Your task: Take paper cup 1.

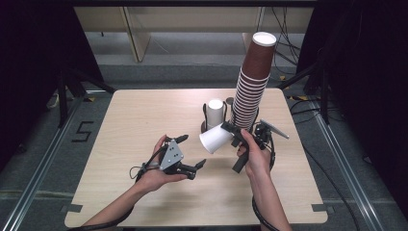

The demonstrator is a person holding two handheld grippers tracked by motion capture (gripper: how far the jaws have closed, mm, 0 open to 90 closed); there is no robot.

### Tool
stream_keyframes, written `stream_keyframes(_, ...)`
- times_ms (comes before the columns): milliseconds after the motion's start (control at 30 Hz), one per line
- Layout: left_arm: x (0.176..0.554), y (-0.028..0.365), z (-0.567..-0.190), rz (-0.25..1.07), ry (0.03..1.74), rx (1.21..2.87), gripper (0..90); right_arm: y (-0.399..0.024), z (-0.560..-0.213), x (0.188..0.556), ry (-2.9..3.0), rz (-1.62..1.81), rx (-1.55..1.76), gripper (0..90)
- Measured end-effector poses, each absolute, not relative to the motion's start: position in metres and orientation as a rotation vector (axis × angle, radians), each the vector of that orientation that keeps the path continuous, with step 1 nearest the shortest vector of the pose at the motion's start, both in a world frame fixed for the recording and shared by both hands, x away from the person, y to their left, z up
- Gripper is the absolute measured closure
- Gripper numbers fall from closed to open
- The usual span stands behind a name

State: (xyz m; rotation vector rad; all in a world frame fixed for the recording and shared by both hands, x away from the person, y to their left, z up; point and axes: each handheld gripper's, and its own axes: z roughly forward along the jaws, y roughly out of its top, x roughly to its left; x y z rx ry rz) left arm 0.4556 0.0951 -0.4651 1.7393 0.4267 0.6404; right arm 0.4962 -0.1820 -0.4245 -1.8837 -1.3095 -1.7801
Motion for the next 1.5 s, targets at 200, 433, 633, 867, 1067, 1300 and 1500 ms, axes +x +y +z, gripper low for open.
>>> stream_keyframes(200,0.461,0.089,-0.463,0.626,0.418,1.735,0.0,-0.184,-0.426,0.495,-1.256,-1.762,-1.862,36.0)
stream_keyframes(433,0.469,0.081,-0.459,0.621,0.409,1.727,0.0,-0.183,-0.429,0.495,-1.247,-1.767,-1.875,36.0)
stream_keyframes(633,0.472,0.074,-0.458,0.616,0.404,1.726,0.0,-0.184,-0.429,0.495,-1.242,-1.775,-1.873,36.0)
stream_keyframes(867,0.475,0.068,-0.459,0.606,0.405,1.704,1.0,-0.186,-0.429,0.494,-1.209,-1.758,-1.851,36.0)
stream_keyframes(1067,0.479,0.065,-0.459,0.593,0.417,1.692,3.0,-0.185,-0.429,0.493,-1.213,-1.749,-1.854,36.0)
stream_keyframes(1300,0.483,0.062,-0.462,0.581,0.411,1.699,11.3,-0.185,-0.430,0.491,-1.194,-1.752,-1.831,36.1)
stream_keyframes(1500,0.485,0.060,-0.463,0.574,0.410,1.702,16.5,-0.183,-0.429,0.491,-1.191,-1.745,-1.857,36.0)
